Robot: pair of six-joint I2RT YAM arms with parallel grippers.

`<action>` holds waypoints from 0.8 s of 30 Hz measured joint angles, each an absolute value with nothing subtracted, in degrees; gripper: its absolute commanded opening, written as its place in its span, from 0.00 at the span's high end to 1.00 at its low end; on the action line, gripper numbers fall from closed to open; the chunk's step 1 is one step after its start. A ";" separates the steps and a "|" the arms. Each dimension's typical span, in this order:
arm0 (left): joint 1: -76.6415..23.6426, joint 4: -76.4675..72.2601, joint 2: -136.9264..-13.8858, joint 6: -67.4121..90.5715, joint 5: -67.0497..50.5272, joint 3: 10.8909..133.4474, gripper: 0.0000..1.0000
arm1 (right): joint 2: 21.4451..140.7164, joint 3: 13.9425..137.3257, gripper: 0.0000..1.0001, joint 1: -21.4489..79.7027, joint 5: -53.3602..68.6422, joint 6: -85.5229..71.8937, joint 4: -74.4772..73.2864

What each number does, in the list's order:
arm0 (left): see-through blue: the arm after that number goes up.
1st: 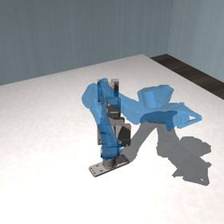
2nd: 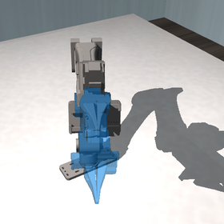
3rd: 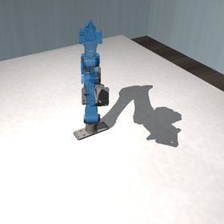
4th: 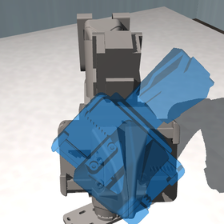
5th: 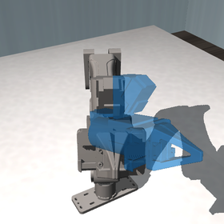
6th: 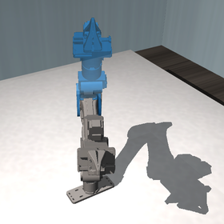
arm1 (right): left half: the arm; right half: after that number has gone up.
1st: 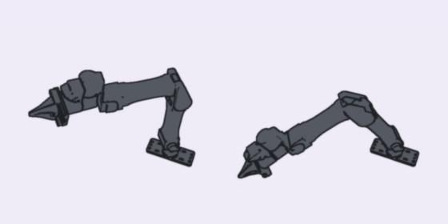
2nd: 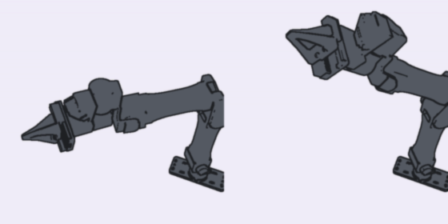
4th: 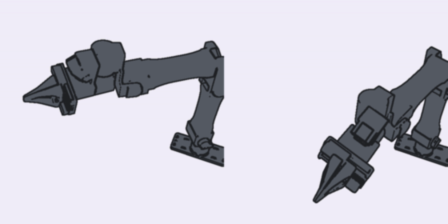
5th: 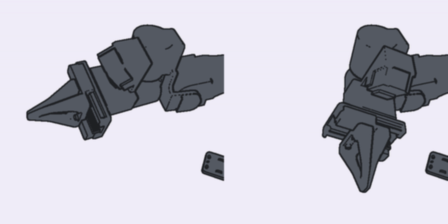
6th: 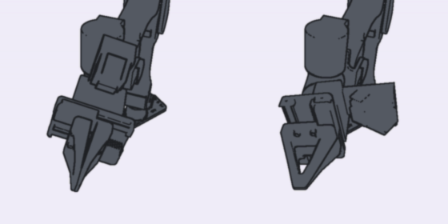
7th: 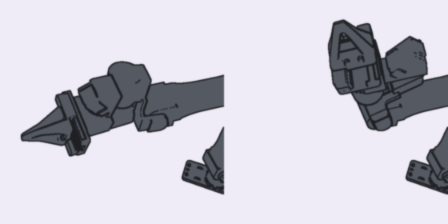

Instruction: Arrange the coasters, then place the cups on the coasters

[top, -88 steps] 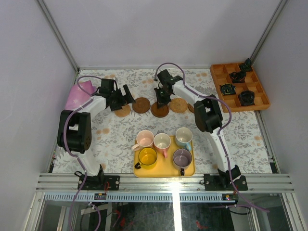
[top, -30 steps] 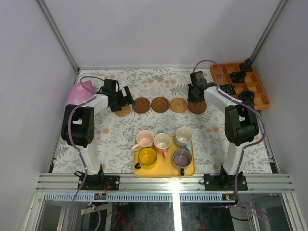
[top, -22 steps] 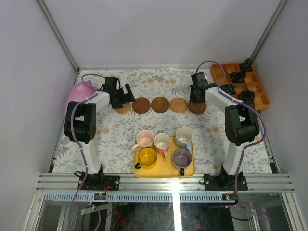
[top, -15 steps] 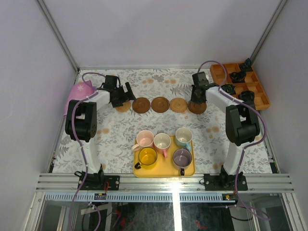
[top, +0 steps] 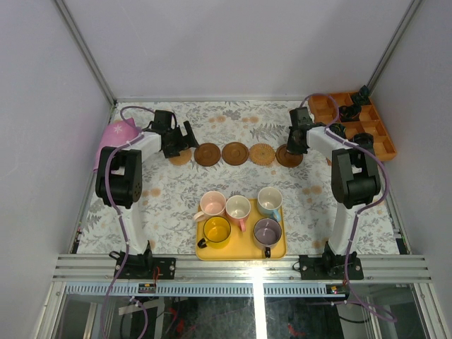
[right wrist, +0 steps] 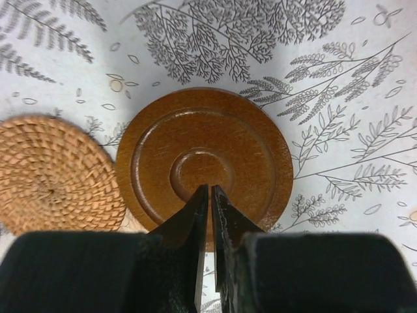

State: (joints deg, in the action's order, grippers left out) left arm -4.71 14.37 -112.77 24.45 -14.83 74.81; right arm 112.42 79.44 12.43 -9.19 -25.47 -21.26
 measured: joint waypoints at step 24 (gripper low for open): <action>-4.71 15.77 -110.80 24.34 -14.26 72.62 0.00 | 116.57 80.71 0.89 9.45 -6.50 -27.77 -19.92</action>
State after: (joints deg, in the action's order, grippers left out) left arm -4.71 15.77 -110.80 24.34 -14.26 72.62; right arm 116.57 80.71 9.45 -6.50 -27.77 -19.92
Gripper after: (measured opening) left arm 0.996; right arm 0.109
